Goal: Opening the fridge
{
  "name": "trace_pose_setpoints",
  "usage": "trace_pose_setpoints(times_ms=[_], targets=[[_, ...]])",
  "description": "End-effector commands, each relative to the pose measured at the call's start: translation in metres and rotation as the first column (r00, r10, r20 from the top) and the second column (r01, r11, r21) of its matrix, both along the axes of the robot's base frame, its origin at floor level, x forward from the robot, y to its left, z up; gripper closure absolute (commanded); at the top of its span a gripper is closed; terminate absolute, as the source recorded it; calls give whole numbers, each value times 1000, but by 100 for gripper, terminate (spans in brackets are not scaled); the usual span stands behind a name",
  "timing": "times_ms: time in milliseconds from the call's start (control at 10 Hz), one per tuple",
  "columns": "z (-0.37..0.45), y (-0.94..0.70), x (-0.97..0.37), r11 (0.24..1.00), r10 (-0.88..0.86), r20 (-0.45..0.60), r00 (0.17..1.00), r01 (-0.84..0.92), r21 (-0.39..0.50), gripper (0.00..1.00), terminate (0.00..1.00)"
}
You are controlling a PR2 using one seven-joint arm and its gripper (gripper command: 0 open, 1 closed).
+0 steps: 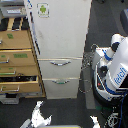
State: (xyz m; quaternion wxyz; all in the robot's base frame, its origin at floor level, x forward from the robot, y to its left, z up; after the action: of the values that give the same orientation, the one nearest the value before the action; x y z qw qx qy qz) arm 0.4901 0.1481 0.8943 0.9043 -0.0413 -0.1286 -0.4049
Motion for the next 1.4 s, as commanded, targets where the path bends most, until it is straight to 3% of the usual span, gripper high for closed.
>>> trace_pose_setpoints(times_ms=[100,500,1100,1400], targets=[[74,-43,101,997,-52,52,997,54,-46,0,0],[117,-24,185,995,66,29,997,-63,-75,0,0],[186,-2,288,954,297,6,955,-297,31,0,0],[208,15,341,890,454,-32,890,-452,69,0,0]])
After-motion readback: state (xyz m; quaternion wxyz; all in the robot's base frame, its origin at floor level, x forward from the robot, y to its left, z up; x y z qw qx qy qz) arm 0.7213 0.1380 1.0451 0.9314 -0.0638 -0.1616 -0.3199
